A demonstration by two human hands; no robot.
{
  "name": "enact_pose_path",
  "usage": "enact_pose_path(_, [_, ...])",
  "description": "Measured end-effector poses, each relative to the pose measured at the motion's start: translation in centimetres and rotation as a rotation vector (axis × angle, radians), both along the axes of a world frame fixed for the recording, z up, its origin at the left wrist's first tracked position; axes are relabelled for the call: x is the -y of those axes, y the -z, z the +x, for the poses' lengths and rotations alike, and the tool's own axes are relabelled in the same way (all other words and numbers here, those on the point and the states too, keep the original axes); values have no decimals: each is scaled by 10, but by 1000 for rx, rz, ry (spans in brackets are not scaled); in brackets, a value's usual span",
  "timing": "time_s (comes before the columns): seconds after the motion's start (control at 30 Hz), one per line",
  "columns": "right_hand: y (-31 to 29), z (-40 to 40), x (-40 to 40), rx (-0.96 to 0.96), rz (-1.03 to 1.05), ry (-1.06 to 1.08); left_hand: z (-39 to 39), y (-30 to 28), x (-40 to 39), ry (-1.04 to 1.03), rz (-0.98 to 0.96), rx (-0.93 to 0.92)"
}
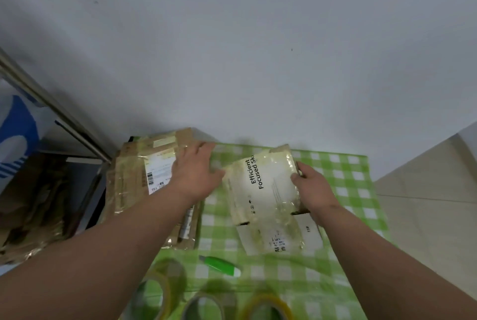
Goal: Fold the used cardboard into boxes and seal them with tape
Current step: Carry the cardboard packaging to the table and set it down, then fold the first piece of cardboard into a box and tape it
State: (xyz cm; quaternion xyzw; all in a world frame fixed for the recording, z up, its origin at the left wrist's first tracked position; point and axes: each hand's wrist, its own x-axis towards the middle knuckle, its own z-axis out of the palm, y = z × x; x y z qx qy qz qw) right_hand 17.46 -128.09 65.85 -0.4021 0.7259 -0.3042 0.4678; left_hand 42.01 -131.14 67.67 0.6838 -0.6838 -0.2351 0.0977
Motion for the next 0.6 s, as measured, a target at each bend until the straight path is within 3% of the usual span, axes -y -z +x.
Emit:
enact_pose_path(0.13, [-16, -5, -4, -226, -54, -386, -40, 1, -5, 94, 150, -296])
enact_pose_path(0.23, [-20, 0, -12, -392, -164, -586, -61, -2, -15, -24, 286, -610])
enact_pose_path(0.33, [-19, 3, -24, -431, -211, -647, -66, 2, -27, -187, 282, -697])
enact_pose_path(0.47, [-13, -14, -39, -529, -167, -584, -52, 11, -46, -392, 263, -817])
enact_pose_path(0.6, [0, -38, -55, -611, -118, -221, -35, 22, -62, -584, 222, -956])
